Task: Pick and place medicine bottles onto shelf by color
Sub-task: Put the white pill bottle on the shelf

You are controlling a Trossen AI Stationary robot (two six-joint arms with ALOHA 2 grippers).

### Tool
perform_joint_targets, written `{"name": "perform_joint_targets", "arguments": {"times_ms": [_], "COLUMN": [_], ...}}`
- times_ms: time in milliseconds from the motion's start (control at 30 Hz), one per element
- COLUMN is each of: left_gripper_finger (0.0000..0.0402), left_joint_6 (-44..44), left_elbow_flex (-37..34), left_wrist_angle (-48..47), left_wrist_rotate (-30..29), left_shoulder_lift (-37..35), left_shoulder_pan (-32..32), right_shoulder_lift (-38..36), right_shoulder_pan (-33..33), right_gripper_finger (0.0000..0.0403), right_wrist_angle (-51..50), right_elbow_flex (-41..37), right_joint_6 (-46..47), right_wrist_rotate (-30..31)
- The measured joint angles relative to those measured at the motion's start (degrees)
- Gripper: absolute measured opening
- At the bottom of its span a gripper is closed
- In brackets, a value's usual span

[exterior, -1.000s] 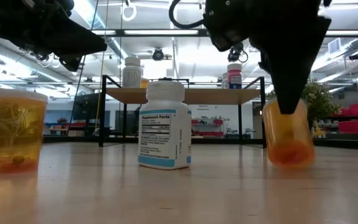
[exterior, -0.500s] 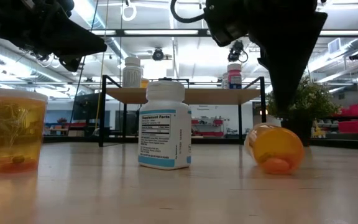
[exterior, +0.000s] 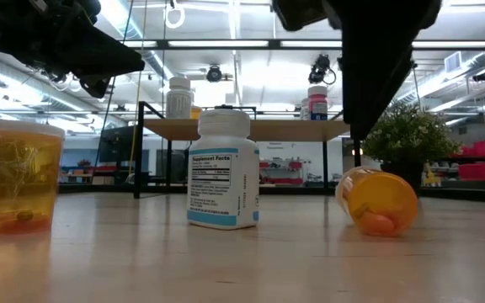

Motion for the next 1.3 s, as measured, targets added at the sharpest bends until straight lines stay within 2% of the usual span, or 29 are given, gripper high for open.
{"name": "perform_joint_targets", "arguments": {"times_ms": [167,333,633,867,1300], "left_gripper_finger": [0.0067,0.0068,0.0062,0.0068,0.0069], "left_joint_6": [-0.1,-0.4,-0.9,-1.1,-1.6], "left_elbow_flex": [0.0,0.0,0.0,0.0,0.0], "left_wrist_angle": [0.0,0.0,0.0,-0.6,-0.6], "left_wrist_rotate": [0.0,0.0,0.0,0.0,0.1], "left_shoulder_lift": [0.0,0.0,0.0,0.0,0.0], "left_shoulder_pan": [0.0,0.0,0.0,0.0,-0.1], "right_shoulder_lift": [0.0,0.0,-0.1,-0.1,-0.1], "right_shoulder_pan": [1.0,-1.5,-8.3,-7.9,-7.5], "right_gripper_finger": [0.0313,0.0313,0.0312,0.0312,0.0312], "right_wrist_angle": [0.0,2.6,12.0,17.3,18.2], "right_elbow_flex": [-0.5,-0.6,0.0,0.0,0.0], "right_joint_6": [0.0,-3.3,-12.4,-14.1,-20.3], "right_wrist_rotate": [3.0,4.4,-3.9,-6.3,-0.7]}}
